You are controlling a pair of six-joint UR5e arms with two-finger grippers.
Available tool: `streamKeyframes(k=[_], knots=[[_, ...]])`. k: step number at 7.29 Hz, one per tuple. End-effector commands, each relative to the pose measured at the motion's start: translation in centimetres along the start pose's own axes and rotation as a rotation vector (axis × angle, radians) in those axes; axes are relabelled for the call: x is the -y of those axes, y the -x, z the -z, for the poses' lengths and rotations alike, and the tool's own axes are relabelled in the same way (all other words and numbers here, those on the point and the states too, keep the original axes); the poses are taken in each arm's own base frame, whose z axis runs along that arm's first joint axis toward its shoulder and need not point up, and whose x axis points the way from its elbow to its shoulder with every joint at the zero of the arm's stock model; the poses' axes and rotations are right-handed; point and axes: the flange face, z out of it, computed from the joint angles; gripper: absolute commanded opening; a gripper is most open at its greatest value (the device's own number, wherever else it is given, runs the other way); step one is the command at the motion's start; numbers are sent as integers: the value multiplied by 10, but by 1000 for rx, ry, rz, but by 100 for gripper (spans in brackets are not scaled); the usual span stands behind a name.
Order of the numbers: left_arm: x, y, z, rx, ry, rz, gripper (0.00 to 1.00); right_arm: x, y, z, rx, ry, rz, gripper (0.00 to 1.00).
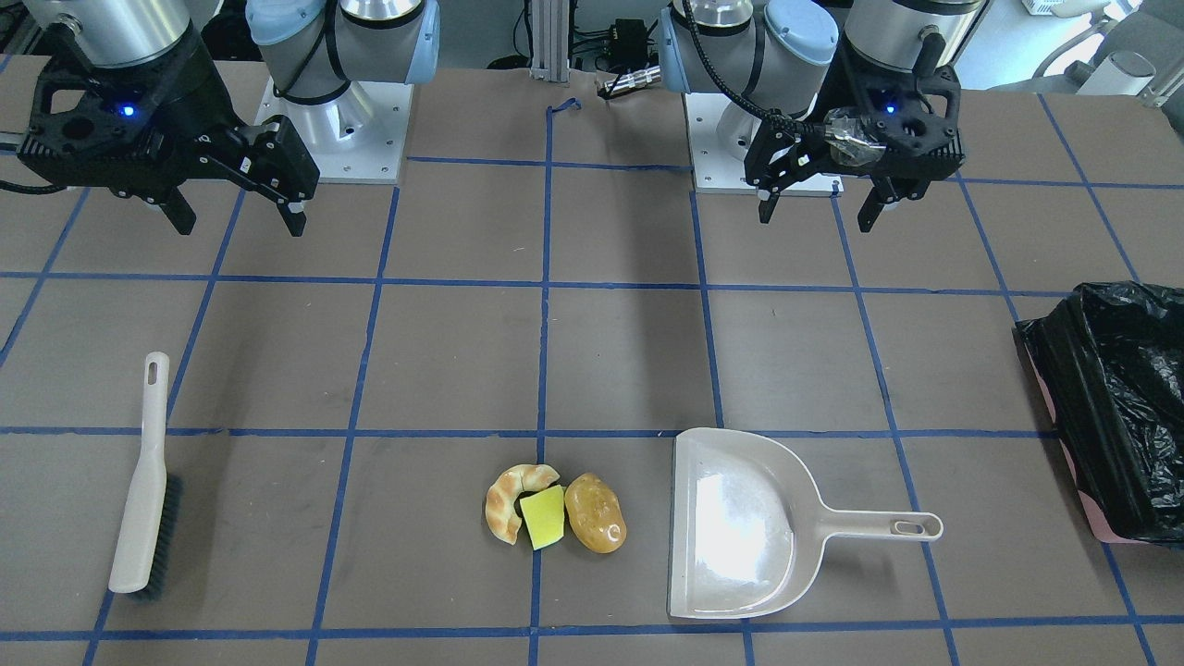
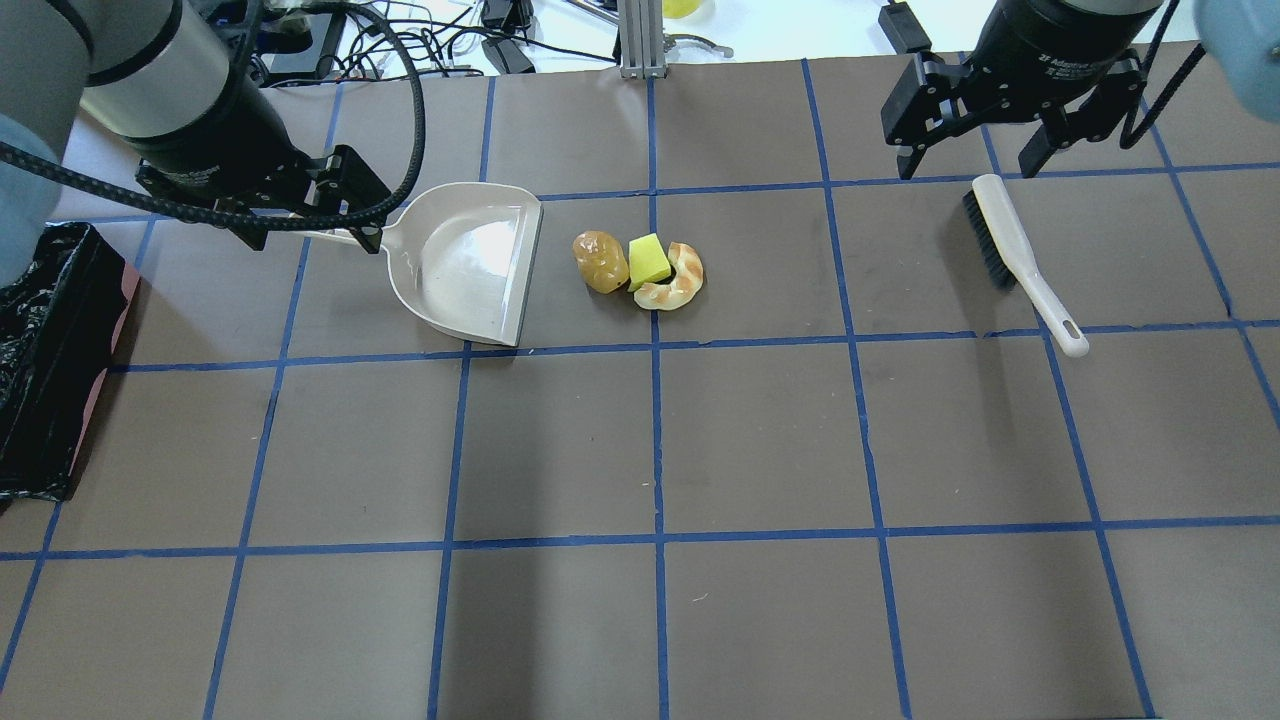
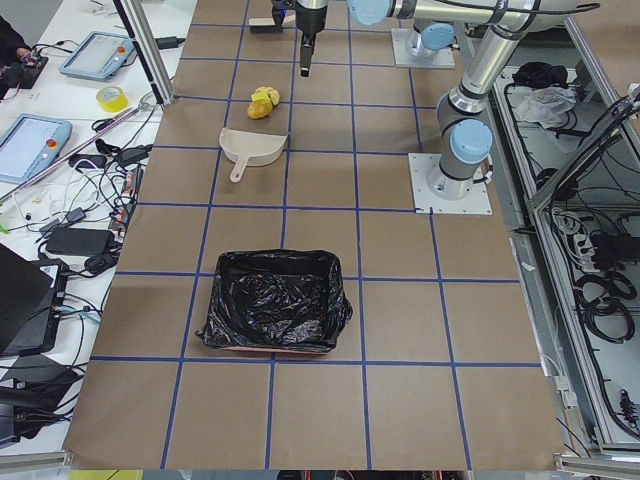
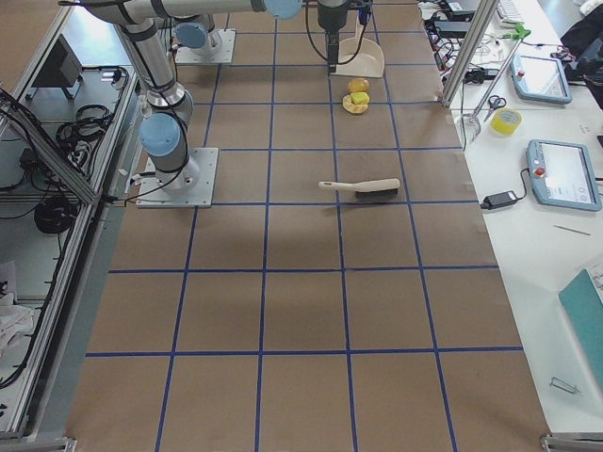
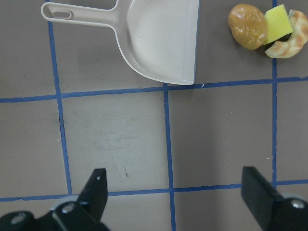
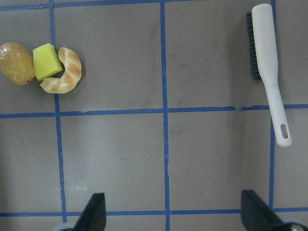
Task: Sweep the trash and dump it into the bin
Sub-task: 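Lower the left gripper to the dustpan handle while the right descends to the brush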
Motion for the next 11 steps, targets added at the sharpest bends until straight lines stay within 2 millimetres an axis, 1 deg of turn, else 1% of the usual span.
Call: streamKeyframes(k=[1,2,3,4,5,6,7,8,9,10,11], knots=[[6,-1,-1,-14,38,20,100,0,-1,0,-7,2,1,100],[4,0,-7,-10,53,13,100,0,-2,-2,-12,8,-2,100],[7,3,-7,-4,43,-58,100,2,-3,-6,-10,13,15,100],[13,9,-17,7,58,-220,100,6,-7,-7,-11,11,3,100],[25,33,-27,0,72,-279,100,6,-11,-9,-13,17,1,100],[42,65,-54,-9,90,-349,100,7,-30,-21,-34,47,27,100],[68,93,-82,3,59,-462,100,9,-73,-44,-35,76,26,100],[94,120,-115,60,41,-612,100,8,-112,-65,-25,99,64,100],[115,133,-152,95,59,-786,100,10,-144,-83,-35,66,123,100],[138,142,-180,117,38,-921,98,3,-167,-112,-36,57,145,100],[162,149,-204,174,-6,-1086,98,-1,-183,-133,-53,32,197,100]])
